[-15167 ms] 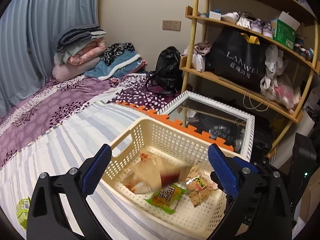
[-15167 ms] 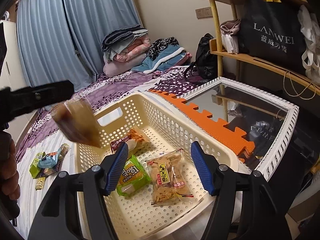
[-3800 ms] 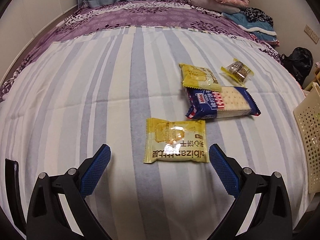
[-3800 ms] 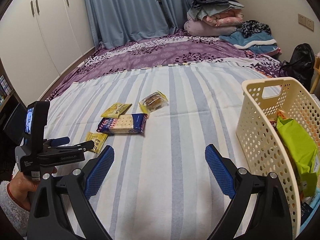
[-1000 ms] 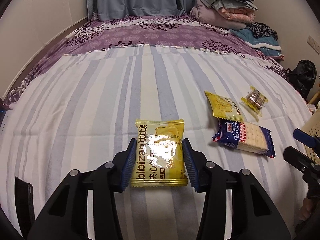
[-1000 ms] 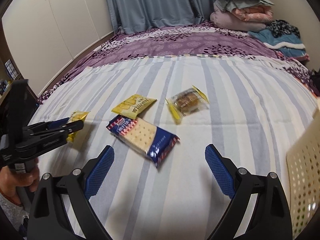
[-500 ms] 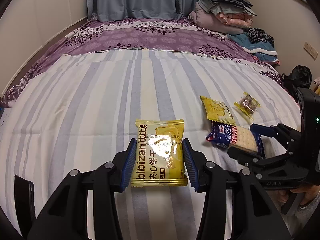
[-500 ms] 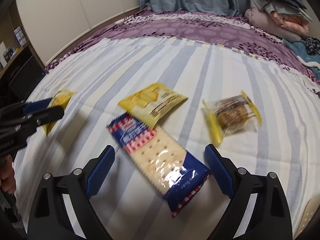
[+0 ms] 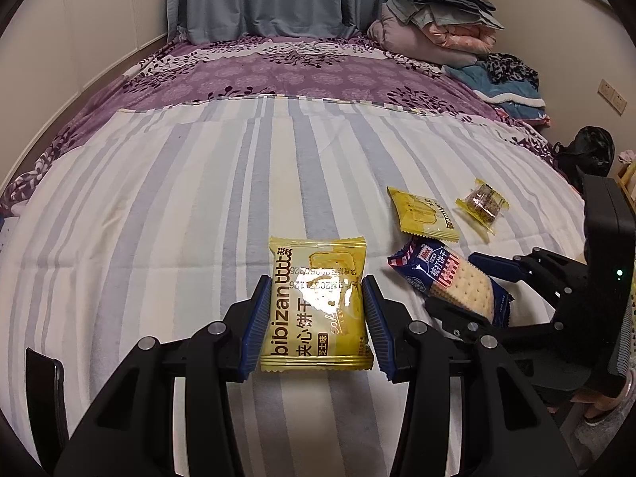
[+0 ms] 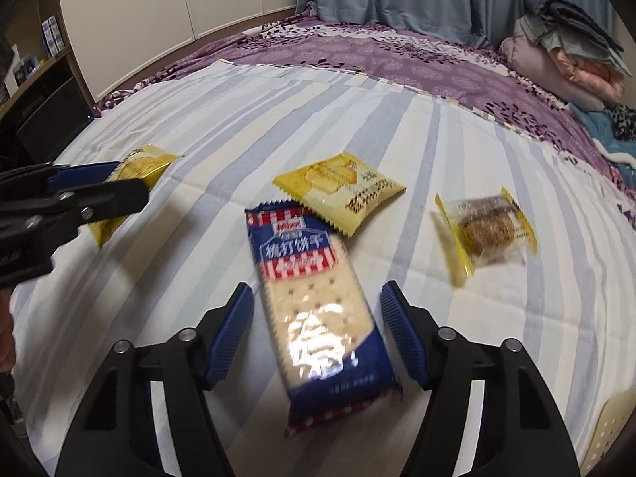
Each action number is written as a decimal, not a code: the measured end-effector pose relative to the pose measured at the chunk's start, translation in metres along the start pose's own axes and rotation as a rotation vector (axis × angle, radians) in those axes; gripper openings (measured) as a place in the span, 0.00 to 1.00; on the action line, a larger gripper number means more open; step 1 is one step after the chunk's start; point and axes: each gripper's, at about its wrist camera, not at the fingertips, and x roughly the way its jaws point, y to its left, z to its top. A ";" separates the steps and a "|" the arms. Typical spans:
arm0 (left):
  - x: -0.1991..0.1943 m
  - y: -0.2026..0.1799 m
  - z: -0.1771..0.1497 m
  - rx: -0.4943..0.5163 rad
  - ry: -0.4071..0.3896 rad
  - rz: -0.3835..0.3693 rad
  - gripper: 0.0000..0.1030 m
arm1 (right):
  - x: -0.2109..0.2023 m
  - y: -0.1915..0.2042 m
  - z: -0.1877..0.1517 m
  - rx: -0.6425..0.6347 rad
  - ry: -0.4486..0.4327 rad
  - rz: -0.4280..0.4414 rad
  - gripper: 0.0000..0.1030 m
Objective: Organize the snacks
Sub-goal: 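Grasp the blue Mixx cracker pack with the right tool while the left tool holds the biscuit packet, then carry the biscuit packet and cracker pack to the basket with both tools, then open both tools to release the packets into the basket, then withdraw both tools from the basket toward the remaining snacks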
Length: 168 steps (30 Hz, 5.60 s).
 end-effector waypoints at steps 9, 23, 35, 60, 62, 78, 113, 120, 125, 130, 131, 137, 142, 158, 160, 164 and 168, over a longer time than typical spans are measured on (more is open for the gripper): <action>-0.006 -0.004 0.001 0.011 -0.007 -0.004 0.46 | -0.011 -0.002 -0.008 0.033 0.002 0.029 0.43; -0.030 -0.031 0.002 0.070 -0.047 -0.033 0.46 | -0.070 -0.022 -0.042 0.177 -0.059 0.055 0.43; -0.061 -0.066 0.000 0.142 -0.096 -0.067 0.46 | -0.128 -0.039 -0.064 0.237 -0.154 0.017 0.43; -0.099 -0.175 0.003 0.338 -0.154 -0.196 0.46 | -0.230 -0.128 -0.118 0.442 -0.330 -0.224 0.43; -0.101 -0.186 0.004 0.358 -0.157 -0.207 0.46 | -0.237 -0.136 -0.125 0.466 -0.338 -0.244 0.43; -0.109 -0.283 -0.001 0.512 -0.158 -0.314 0.46 | -0.276 -0.197 -0.190 0.657 -0.362 -0.386 0.43; -0.105 -0.416 -0.016 0.658 -0.068 -0.601 0.76 | -0.313 -0.241 -0.253 0.831 -0.402 -0.521 0.50; -0.097 -0.400 -0.007 0.609 -0.066 -0.549 0.79 | -0.310 -0.240 -0.248 0.830 -0.407 -0.511 0.54; -0.097 -0.391 -0.002 0.589 -0.091 -0.518 0.93 | -0.310 -0.234 -0.242 0.813 -0.415 -0.505 0.59; -0.097 -0.386 -0.001 0.596 -0.098 -0.491 0.94 | -0.310 -0.231 -0.239 0.811 -0.419 -0.508 0.65; -0.097 -0.385 -0.001 0.597 -0.100 -0.487 0.94 | -0.310 -0.231 -0.239 0.811 -0.418 -0.508 0.65; -0.099 -0.379 0.002 0.594 -0.113 -0.469 0.95 | -0.309 -0.228 -0.233 0.803 -0.414 -0.503 0.66; -0.101 -0.374 0.003 0.590 -0.121 -0.457 0.95 | -0.309 -0.224 -0.228 0.798 -0.416 -0.502 0.72; -0.101 -0.356 0.006 0.564 -0.129 -0.439 0.95 | -0.304 -0.214 -0.215 0.772 -0.409 -0.493 0.73; -0.101 -0.354 0.006 0.560 -0.128 -0.436 0.95 | -0.303 -0.213 -0.213 0.768 -0.408 -0.488 0.73; -0.099 -0.347 0.007 0.550 -0.124 -0.430 0.95 | -0.301 -0.209 -0.208 0.754 -0.407 -0.479 0.73; -0.097 -0.340 0.006 0.533 -0.120 -0.427 0.95 | -0.300 -0.202 -0.202 0.736 -0.418 -0.479 0.82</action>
